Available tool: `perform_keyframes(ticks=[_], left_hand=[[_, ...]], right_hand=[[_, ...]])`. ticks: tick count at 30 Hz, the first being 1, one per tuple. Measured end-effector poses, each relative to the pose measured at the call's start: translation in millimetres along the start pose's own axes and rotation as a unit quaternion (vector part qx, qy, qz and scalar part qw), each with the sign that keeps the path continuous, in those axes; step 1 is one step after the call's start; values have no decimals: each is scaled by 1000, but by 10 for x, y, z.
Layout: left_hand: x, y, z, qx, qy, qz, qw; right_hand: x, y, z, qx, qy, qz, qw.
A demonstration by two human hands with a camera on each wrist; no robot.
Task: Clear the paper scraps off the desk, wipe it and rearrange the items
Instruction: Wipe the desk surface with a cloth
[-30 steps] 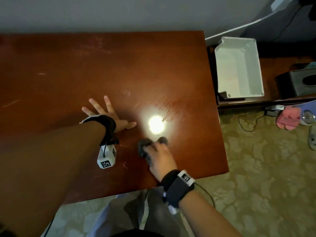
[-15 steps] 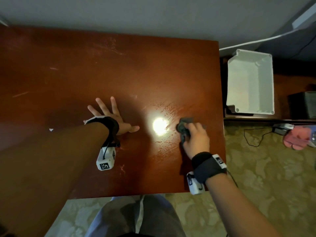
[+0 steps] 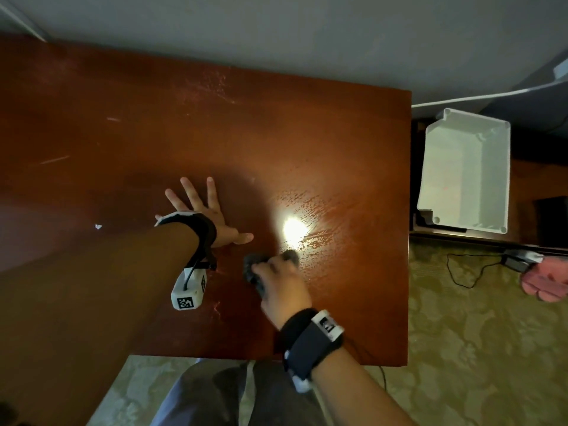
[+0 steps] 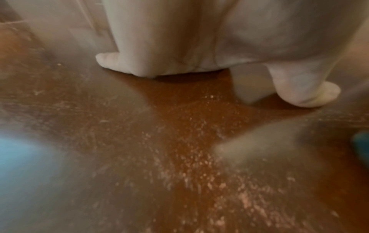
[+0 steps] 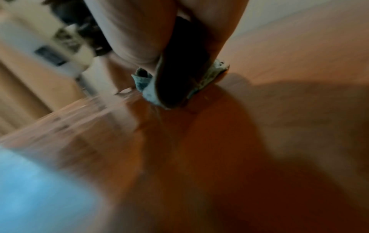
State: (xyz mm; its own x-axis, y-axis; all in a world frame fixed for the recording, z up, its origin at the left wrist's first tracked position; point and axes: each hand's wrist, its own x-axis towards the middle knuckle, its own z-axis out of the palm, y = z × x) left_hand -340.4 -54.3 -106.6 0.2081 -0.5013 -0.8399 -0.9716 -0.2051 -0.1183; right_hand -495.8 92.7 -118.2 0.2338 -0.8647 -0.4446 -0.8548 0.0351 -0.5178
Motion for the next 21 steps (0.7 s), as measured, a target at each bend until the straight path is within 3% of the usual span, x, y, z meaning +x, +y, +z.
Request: perform_keyframes(ticks=[5, 8, 13, 21], left_hand=[[1, -3, 24, -8, 6, 1, 1000], [47, -9, 27, -5, 3, 1, 1000], [56, -24, 45, -13, 8, 4, 1000], [-33, -71, -44, -23, -12, 24, 999]], right_hand=[[260, 841, -733, 8, 145, 150, 978], [502, 1032, -1031, 10, 193, 186, 963], [638, 704, -847, -13, 170, 163, 972], [279, -220, 29, -23, 79, 94, 992]])
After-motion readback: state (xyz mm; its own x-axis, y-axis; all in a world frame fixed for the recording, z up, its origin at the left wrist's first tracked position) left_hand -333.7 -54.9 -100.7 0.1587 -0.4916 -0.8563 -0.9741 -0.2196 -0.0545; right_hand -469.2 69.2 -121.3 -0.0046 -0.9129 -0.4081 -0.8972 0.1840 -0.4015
